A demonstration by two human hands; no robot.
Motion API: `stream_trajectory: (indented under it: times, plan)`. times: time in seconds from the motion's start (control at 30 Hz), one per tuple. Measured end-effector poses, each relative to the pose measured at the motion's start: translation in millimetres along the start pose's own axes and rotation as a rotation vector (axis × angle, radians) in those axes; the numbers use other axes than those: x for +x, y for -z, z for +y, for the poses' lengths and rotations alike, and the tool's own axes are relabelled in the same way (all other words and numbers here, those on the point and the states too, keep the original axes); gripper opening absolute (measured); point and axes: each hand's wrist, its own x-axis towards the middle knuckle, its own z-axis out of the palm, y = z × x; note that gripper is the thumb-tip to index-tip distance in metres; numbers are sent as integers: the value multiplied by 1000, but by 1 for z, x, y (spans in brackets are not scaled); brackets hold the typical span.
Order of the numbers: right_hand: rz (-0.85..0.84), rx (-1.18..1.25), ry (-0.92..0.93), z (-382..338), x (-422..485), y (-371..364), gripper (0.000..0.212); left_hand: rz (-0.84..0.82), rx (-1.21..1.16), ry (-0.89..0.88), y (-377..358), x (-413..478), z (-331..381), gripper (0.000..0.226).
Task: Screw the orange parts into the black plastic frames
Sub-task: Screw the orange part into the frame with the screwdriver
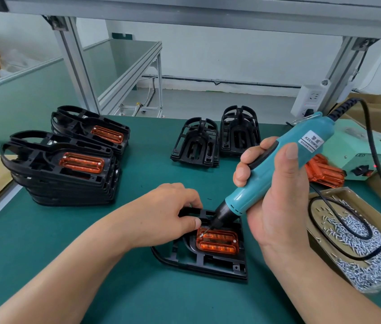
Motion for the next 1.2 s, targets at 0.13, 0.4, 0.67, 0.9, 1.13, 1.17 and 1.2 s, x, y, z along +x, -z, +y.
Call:
stream_trajectory:
  times: [0.13,0.4,0.67,0.9,1.13,1.17,1.2]
  plan:
    - [-7,-9,13,-1,0,1,47,1,-2,4,1,1,1,23]
    - [-4,-6,12,0,1,2,47,-16,-5,18,2,0,2,25]
    - [-88,-1,3,0,1,1,52,-19,-27,30,2,-1,2,27]
    - [-329,-39,24,-4,-1,-10,50,-34,-64,37,4,-1,6,22]
    - [-442,-51,-43,0,0,-22,54,-77,-139,28,7,1,10,21]
    - [-446,-52,-48,0,0,-22,53,-78,-142,33,7,0,10,22]
    - [-447,-54,-50,1,1,-22,52,-79,-146,40,7,0,10,23]
